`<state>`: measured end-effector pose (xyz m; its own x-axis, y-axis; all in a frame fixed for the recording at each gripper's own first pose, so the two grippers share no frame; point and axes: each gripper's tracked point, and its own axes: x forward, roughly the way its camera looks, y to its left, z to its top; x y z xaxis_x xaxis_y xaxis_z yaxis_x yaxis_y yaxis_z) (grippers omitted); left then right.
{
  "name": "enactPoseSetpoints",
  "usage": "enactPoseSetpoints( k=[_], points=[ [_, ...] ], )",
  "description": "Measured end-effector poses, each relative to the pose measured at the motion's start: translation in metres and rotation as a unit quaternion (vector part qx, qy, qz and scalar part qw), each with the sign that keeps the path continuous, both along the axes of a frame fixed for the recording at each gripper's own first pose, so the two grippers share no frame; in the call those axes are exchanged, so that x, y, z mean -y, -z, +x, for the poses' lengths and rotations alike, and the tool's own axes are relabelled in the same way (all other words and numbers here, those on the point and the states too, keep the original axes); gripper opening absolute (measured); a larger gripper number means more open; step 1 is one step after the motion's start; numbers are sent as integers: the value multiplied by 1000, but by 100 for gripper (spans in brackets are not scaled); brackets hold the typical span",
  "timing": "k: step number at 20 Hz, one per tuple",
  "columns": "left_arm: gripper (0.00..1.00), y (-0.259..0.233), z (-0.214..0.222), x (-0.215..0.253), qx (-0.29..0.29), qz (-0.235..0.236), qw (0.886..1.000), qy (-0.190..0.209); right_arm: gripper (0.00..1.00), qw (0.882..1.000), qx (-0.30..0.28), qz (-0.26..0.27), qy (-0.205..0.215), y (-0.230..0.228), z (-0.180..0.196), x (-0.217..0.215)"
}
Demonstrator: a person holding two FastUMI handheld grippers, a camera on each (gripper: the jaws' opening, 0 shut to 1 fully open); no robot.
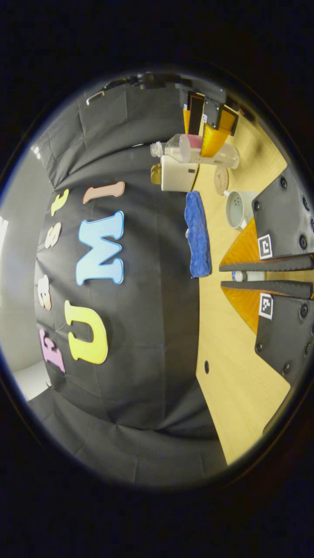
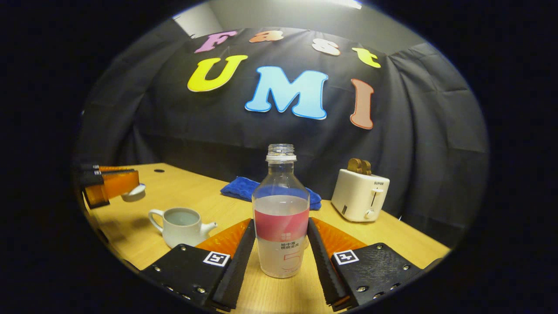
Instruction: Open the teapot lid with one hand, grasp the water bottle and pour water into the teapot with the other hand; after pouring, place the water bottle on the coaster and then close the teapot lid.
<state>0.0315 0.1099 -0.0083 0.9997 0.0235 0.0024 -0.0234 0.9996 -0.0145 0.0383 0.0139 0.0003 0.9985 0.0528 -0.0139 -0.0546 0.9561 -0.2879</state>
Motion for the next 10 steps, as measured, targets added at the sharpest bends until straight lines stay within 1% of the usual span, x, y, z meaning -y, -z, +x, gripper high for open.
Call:
enactPoseSetpoints(
  k=[2, 3, 4, 7, 10],
  points=[
    [18, 2, 2, -2, -1, 7, 1000, 6, 72, 997, 4, -73, -3, 2, -2, 0],
    [14, 3, 2, -4, 0, 3, 1000, 9, 72, 995, 4, -104, -7, 3, -1, -2],
    [18, 1, 3, -7, 0, 4, 1000, 11, 71, 991, 2, -131, -12, 5, -2, -3],
    [18, 1, 4, -19, 0, 5, 1000, 18, 71, 982, -5, -190, -26, 7, 1, -4],
    [18, 3, 5, -29, 0, 5, 1000, 17, 71, 969, -3, -246, -21, 6, 6, -2]
  ],
)
